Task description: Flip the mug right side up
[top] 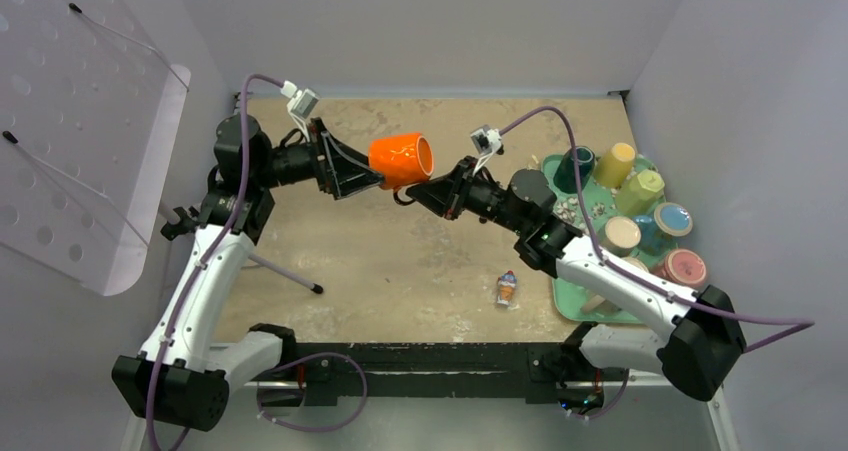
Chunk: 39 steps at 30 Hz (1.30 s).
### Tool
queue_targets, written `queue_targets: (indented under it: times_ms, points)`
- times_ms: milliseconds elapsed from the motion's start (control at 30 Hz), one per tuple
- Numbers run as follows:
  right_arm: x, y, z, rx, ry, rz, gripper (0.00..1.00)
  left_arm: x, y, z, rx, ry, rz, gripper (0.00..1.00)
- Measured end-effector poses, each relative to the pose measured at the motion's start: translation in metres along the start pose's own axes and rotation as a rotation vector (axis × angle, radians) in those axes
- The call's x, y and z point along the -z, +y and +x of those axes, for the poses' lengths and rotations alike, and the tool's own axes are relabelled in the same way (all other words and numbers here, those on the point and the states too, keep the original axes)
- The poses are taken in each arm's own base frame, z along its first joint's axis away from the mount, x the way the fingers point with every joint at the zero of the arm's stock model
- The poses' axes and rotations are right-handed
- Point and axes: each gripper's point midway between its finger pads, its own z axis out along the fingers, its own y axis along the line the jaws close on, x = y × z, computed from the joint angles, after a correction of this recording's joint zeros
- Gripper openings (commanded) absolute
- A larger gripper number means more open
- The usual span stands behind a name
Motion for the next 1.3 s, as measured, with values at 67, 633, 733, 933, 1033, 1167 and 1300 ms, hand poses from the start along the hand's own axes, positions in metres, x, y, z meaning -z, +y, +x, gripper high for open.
queue_targets:
  times_ms: [67, 633, 733, 933, 1033, 1167, 1300]
  points:
    - [-0.002, 0.006, 0.0, 0.001, -0.004, -0.022, 0.0, -0.001, 0.002, -0.002, 0.013, -0.005, -0.006, 0.85]
    - [-0.035, 0.001, -0.002, 0.0, 0.004, -0.032, 0.73, -0.016, -0.002, -0.003, 0.041, 0.006, 0.047, 0.0]
    - [-0.024, -0.032, -0.017, 0.03, -0.021, 0.145, 0.77, -0.02, 0.05, 0.001, 0.009, 0.039, -0.167, 0.0]
    - [0.066, -0.166, -0.081, 0.046, -0.174, 0.712, 0.78, 0.007, 0.184, 0.041, -0.171, 0.328, -0.63, 0.0]
    - [0.131, -0.232, -0.093, 0.043, -0.205, 1.029, 0.8, 0.022, 0.226, 0.063, -0.215, 0.544, -0.721, 0.0]
    - [0.187, -0.281, -0.076, 0.043, -0.14, 1.312, 0.79, 0.036, 0.268, 0.081, -0.264, 0.778, -0.765, 0.0]
    - [0.232, -0.311, -0.058, 0.035, -0.057, 1.515, 0.76, 0.046, 0.298, 0.094, -0.298, 0.948, -0.783, 0.0]
